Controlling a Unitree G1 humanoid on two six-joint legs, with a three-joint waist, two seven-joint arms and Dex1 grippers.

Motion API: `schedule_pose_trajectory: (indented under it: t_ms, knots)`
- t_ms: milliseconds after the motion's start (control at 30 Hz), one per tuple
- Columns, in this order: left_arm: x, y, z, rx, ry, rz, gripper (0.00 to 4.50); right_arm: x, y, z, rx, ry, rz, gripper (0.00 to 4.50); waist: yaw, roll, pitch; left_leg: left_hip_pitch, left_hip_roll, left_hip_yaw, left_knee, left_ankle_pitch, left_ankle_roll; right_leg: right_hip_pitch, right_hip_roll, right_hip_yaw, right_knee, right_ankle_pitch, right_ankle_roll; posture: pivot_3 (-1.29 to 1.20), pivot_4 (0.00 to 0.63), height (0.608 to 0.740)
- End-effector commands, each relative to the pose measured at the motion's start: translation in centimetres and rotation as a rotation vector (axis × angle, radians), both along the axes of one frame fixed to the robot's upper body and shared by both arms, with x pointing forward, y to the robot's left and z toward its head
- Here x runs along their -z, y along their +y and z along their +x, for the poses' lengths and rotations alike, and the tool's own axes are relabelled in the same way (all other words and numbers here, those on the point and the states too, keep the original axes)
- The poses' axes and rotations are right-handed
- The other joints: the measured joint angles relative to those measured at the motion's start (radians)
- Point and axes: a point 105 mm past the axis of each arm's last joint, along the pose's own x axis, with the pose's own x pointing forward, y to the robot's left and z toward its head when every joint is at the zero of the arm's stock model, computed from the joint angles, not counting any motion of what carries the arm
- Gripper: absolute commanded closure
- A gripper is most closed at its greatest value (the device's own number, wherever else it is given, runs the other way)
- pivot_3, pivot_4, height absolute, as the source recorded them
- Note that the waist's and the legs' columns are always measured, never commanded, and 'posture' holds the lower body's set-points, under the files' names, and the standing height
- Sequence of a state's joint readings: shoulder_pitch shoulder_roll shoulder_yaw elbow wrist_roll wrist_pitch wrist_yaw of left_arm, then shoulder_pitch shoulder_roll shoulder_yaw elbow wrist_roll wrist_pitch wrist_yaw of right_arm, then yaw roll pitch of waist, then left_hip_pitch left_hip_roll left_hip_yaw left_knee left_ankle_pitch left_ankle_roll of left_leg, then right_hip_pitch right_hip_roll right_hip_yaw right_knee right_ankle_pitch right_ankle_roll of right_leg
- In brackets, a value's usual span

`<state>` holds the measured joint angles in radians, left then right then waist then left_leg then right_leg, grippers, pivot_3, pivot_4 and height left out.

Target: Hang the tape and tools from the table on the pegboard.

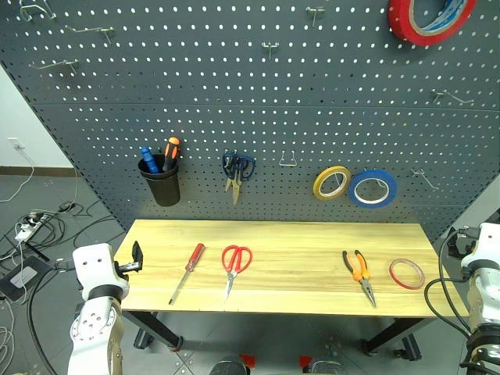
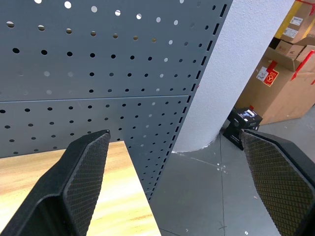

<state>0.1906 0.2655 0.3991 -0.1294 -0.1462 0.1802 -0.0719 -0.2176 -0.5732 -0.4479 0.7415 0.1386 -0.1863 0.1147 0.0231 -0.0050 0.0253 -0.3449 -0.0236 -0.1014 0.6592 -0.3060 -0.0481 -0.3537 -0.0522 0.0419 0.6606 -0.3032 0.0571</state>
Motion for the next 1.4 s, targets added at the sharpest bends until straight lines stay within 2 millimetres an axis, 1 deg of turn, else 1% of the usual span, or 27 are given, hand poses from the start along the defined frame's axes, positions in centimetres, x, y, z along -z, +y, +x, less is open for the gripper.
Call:
schedule_pose_trajectory:
  t_ms: [33,233,367,500,633,733,833,900,967,1033,1067,1133,1200,1300,1400]
  knots:
    - [-1.5,-0.4,0.5,0.041,-0.047,0.055,0.05,-2.0,-0.1,0.7,-0.005,-0.074,-0.018,0.00,0.000,0.000,0.000,0.000,0.000,0.000,0.000,0.000,0.000,0.000,0.000,0.000,0.000,0.000,0.000,0.08,0.000,0.740]
    - [-1.0,-0.1,0.3,0.029,-0.020,0.064,0.05,-1.7,0.3,0.7,-0.025,-0.067,-0.013,0.00,0.000,0.000,0.000,0.000,0.000,0.000,0.000,0.000,0.000,0.000,0.000,0.000,0.000,0.000,0.000,0.07,0.000,0.740]
    - [-0.5,-0.8,0.3,0.080,0.028,0.094,0.05,-1.5,0.8,0.8,-0.069,-0.050,-0.019,0.00,0.000,0.000,0.000,0.000,0.000,0.000,0.000,0.000,0.000,0.000,0.000,0.000,0.000,0.000,0.000,0.06,0.000,0.740]
    - [-0.2,-2.4,0.7,0.169,0.050,0.076,0.05,-1.2,2.5,1.1,-0.167,-0.024,-0.024,0.00,-0.001,0.001,0.000,0.000,0.000,0.001,0.000,0.000,0.000,0.000,0.000,0.000,0.000,0.000,0.000,0.04,0.000,0.740]
    - [-0.7,-3.7,1.6,0.246,0.045,0.073,0.05,-0.3,4.3,1.1,-0.234,0.015,-0.005,0.00,-0.002,0.001,0.000,0.000,0.001,0.000,0.000,0.000,0.000,0.000,0.000,0.000,0.000,0.000,0.000,0.03,0.000,0.740]
    - [-1.9,-5.5,3.2,0.342,0.005,0.056,0.05,0.8,6.1,0.9,-0.291,0.076,0.047,0.00,-0.001,0.001,0.000,0.000,0.001,0.000,0.000,0.000,0.000,0.000,0.000,-0.001,0.000,0.000,0.000,0.00,0.000,0.740]
    - [-2.8,-6.9,4.5,0.416,-0.019,0.041,0.05,1.4,8.0,0.7,-0.347,0.124,0.095,0.00,-0.005,0.003,0.001,0.000,0.001,-0.001,0.000,0.000,0.000,0.000,0.000,0.000,0.000,0.000,0.000,-0.02,0.013,0.740]
    - [-3.6,-8.3,5.4,0.492,-0.044,0.070,0.05,1.8,9.5,0.6,-0.395,0.158,0.136,0.00,-0.012,0.005,0.004,0.000,0.000,-0.001,0.000,0.000,0.000,0.000,0.000,0.000,0.000,0.000,0.000,-0.04,0.026,0.740]
    - [-4.0,-9.8,6.1,0.587,-0.049,0.113,0.05,2.3,10.5,0.5,-0.425,0.207,0.172,0.00,-0.021,0.006,0.011,0.000,0.000,0.000,0.000,0.000,0.000,0.000,0.000,-0.001,0.000,0.000,0.000,-0.06,0.043,0.740]
    - [-4.1,-11.6,6.6,0.688,-0.039,0.103,0.05,2.8,10.7,0.5,-0.429,0.264,0.180,0.00,-0.027,0.006,0.016,0.000,0.001,0.000,0.000,0.000,0.000,0.000,0.001,-0.001,0.000,0.000,0.000,-0.06,0.048,0.740]
    - [-4.2,-12.6,6.6,0.749,-0.033,0.071,0.05,2.9,10.7,0.4,-0.432,0.287,0.179,0.00,-0.030,0.007,0.019,0.000,0.000,0.000,0.000,0.000,0.000,0.000,0.001,-0.001,0.000,0.000,0.000,-0.07,0.063,0.740]
    - [-4.4,-14.8,6.3,0.890,-0.022,-0.016,0.05,3.3,10.6,0.5,-0.426,0.334,0.172,0.00,-0.041,0.009,0.032,0.000,0.000,0.001,0.000,0.000,0.001,0.000,0.000,-0.001,-0.001,0.000,0.000,-0.08,0.072,0.740]
    - [-4.5,-16.6,5.8,1.012,-0.003,-0.045,0.05,3.7,10.7,0.7,-0.430,0.386,0.173,0.00,-0.055,0.010,0.040,-0.001,0.000,0.001,0.000,-0.001,0.001,-0.001,0.000,0.000,0.000,0.000,0.000,-0.09,0.082,0.740]
    - [-4.5,-18.2,5.3,1.142,0.033,0.012,0.05,4.1,11.0,1.1,-0.435,0.451,0.160,0.00,-0.069,0.008,0.060,-0.001,0.001,0.001,0.000,-0.001,0.002,-0.001,0.001,-0.001,0.001,0.000,0.000,-0.10,0.106,0.740]
    - [-4.5,-18.8,5.1,1.234,0.054,0.095,0.05,3.8,11.2,2.2,-0.456,0.480,0.149,0.00,-0.084,0.008,0.079,-0.002,0.001,0.002,0.000,-0.001,0.002,-0.002,0.001,-0.001,0.001,0.000,0.000,-0.12,0.136,0.740]
